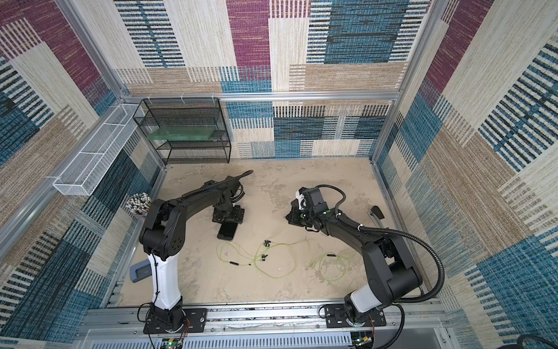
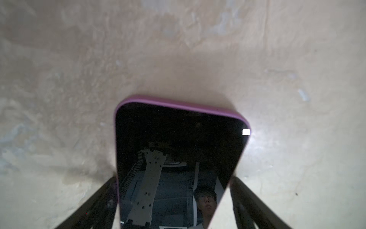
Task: Plug wired earphones into phones
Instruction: Move the phone to the center of the board.
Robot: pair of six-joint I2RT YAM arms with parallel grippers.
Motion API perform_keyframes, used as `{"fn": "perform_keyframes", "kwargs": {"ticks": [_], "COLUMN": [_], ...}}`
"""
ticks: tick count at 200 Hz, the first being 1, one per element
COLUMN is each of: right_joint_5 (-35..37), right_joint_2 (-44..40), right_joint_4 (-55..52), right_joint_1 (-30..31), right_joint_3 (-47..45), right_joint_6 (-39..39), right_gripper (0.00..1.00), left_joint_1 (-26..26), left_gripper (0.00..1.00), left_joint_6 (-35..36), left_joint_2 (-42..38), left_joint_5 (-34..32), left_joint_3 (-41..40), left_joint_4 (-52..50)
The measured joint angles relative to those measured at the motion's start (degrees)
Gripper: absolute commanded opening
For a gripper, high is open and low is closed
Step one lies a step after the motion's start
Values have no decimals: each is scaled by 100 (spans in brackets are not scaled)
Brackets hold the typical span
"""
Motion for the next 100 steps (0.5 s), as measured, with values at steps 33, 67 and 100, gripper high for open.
{"fn": "perform_keyframes", "kwargs": {"ticks": [33, 67, 100], "right_joint_5": [2, 28, 33], "right_joint_2": [-2, -2, -2], "right_joint_4": [0, -4, -22], "right_joint_1": [0, 0, 0], "right_joint_3": [0, 0, 2], "right_joint_6": [0, 0, 0], "right_gripper": [0, 0, 0], "left_joint_1": [4, 11, 26], "left_gripper": [76, 74, 73], "left_joint_6": [22, 140, 179], "left_joint_2": [-127, -50, 35], "left_joint_5": [-232, -560, -660], "left_joint_3": [-337, -481, -437], "left_joint_4": [925, 2138, 2474]}}
